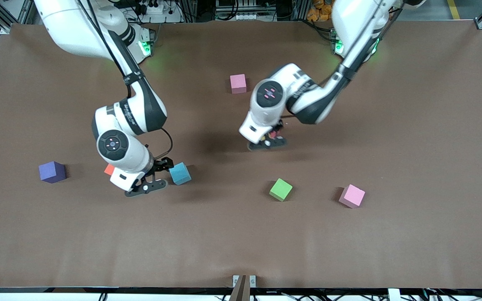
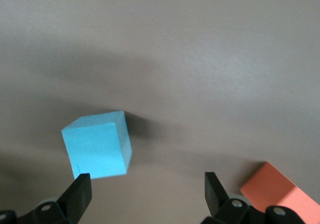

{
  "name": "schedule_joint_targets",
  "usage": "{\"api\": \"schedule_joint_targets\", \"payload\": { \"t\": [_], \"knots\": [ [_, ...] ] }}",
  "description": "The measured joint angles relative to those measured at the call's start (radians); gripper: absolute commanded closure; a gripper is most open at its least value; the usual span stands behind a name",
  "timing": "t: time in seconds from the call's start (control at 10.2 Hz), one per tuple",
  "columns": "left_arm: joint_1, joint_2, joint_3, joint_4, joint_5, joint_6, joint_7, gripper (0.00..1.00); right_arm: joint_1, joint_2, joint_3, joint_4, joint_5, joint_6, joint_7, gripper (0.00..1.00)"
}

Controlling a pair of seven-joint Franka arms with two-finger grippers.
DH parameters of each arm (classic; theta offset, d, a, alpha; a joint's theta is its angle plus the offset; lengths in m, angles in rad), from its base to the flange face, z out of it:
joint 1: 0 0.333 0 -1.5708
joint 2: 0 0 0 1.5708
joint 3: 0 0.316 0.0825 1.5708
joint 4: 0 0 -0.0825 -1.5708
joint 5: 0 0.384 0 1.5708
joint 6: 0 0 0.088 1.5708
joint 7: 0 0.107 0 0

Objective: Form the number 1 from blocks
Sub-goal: 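Lower the yellow cube at table center and open the left gripper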

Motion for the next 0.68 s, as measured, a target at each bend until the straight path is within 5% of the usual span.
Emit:
{"api": "schedule_joint_targets", "payload": {
  "t": [0.68],
  "knots": [
    [-0.214, 0.064, 0.004, 0.014, 0.042, 0.088, -0.103, 1.00, 0.030, 0.068, 0.017, -0.004, 0.036, 0.075, -0.011, 0.00]
  ]
}}
